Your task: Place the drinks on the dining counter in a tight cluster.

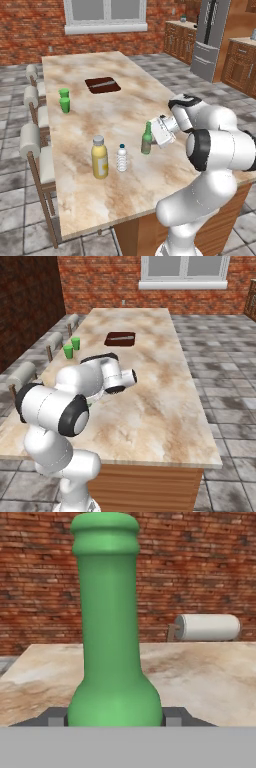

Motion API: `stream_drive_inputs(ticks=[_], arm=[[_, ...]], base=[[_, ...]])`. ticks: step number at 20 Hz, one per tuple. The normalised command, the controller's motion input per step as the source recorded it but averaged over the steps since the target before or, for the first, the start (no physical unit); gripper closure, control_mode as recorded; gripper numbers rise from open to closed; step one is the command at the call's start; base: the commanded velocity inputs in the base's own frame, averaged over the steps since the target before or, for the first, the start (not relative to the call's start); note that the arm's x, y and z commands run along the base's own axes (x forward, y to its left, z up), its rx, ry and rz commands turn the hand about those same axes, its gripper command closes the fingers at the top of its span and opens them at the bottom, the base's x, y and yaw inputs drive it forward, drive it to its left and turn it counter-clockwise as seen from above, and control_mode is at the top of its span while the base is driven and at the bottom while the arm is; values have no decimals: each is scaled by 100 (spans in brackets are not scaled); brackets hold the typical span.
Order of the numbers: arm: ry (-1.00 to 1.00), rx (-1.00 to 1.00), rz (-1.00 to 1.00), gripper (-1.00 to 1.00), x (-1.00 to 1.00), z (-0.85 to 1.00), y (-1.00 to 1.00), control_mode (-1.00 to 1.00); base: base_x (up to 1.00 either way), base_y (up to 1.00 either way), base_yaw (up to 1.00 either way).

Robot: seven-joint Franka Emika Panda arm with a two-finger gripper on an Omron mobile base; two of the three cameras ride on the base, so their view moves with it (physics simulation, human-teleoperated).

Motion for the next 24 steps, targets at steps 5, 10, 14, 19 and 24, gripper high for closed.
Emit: stream_drive_inputs(ticks=[5,10,14,19,24], arm=[[3,-1,2,100,0,-16,24,-100],[-1,0,0,100,-18,-16,0,-100],[-3,0,0,100,-27,-9,5,-100],[0,0,0,100,-24,-14,16,-100],[0,0,0,100,-2,-20,27,-100]], base=[[0,0,0],[0,0,0],[0,0,0],[0,0,0],[0,0,0]])
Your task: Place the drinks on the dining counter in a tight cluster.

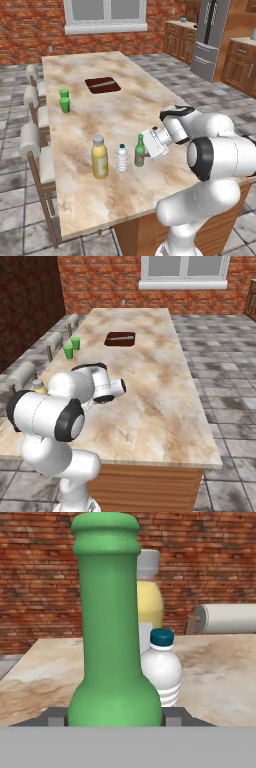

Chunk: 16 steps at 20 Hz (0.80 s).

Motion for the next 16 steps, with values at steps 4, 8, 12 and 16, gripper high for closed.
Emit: stream_drive_inputs(ticks=[4,8,12,16], arm=[[0,0,0,100,2,-3,1,-100],[0,0,-2,100,0,-1,-2,-100],[0,0,-2,100,0,-13,0,-100],[0,0,-4,100,6,-39,0,-100]], base=[[0,0,0],[0,0,0],[0,0,0],[0,0,0]])
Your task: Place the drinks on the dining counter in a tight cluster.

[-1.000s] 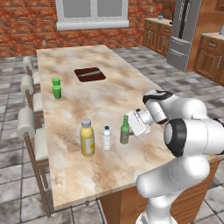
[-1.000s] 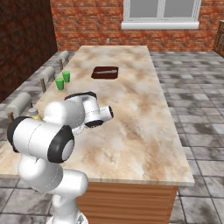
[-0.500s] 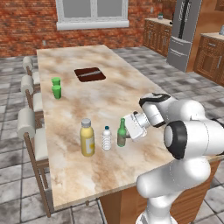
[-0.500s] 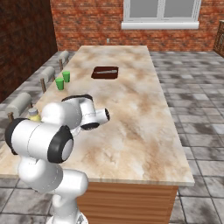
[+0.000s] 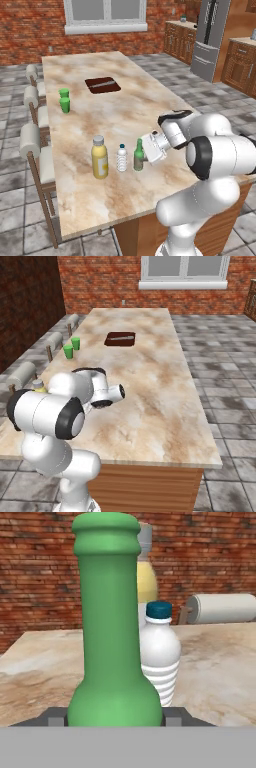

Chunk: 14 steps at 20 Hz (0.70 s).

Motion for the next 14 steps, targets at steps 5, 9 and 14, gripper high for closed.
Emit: stream_drive_inputs(ticks=[5,9,14], arm=[[-3,0,-3,100,0,-38,0,-100],[-5,0,-1,100,0,-16,0,-100],[-6,0,0,100,25,0,0,-100]], base=[[0,0,0],[0,0,0],[0,0,0]])
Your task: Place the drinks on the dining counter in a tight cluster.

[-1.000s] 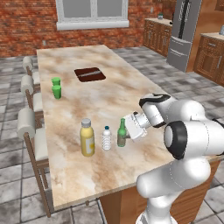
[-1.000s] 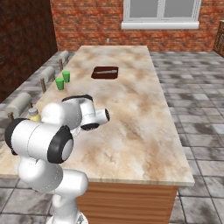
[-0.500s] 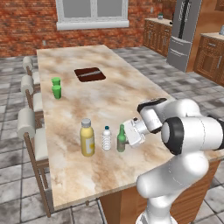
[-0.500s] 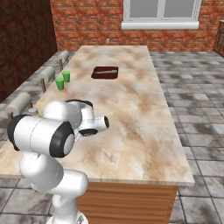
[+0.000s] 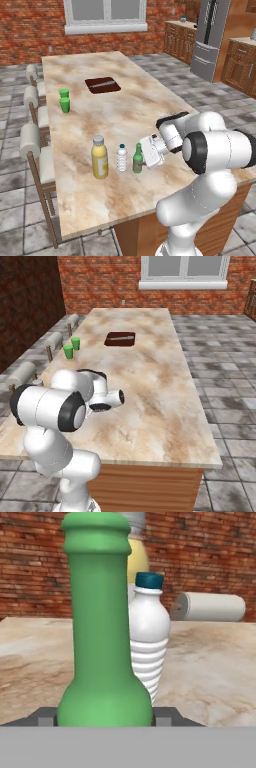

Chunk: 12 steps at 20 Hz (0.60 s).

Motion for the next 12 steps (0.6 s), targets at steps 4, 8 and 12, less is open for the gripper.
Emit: stream_drive_inputs(ticks=[4,8,12], arm=[[-2,0,0,100,44,0,0,-100],[-1,0,0,100,45,0,-5,-100],[-1,0,0,100,38,0,-9,-100]], base=[[0,0,0],[0,0,0],[0,0,0]])
